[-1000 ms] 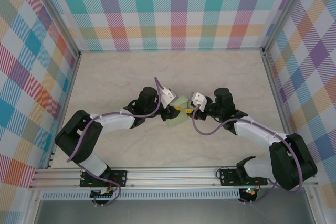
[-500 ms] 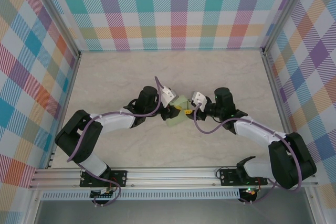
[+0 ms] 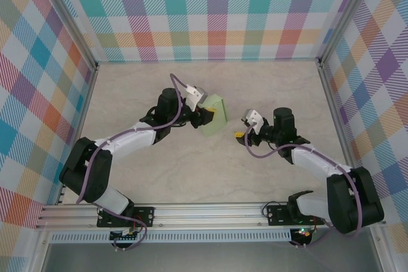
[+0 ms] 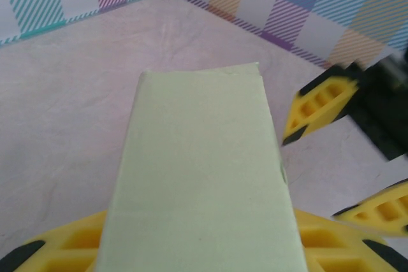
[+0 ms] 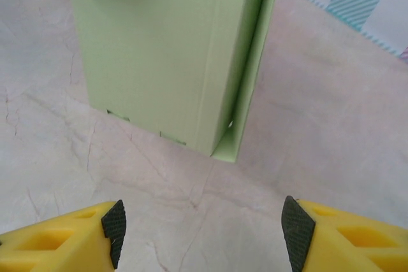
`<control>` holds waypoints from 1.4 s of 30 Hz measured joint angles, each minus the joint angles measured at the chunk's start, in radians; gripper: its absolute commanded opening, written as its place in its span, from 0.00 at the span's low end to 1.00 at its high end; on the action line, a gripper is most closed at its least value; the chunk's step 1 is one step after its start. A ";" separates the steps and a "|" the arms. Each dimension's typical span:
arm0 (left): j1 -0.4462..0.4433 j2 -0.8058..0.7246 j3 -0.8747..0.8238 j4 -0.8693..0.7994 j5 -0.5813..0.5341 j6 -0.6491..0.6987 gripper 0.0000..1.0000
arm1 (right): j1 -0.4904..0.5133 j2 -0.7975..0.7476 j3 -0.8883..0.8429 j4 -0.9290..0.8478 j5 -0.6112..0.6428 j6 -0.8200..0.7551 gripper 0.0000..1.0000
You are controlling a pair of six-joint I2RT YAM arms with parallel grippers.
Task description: Fold the paper box
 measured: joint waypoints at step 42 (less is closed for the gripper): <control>0.003 -0.008 0.008 0.129 -0.020 -0.344 0.41 | 0.165 0.127 0.084 0.095 0.150 0.071 0.67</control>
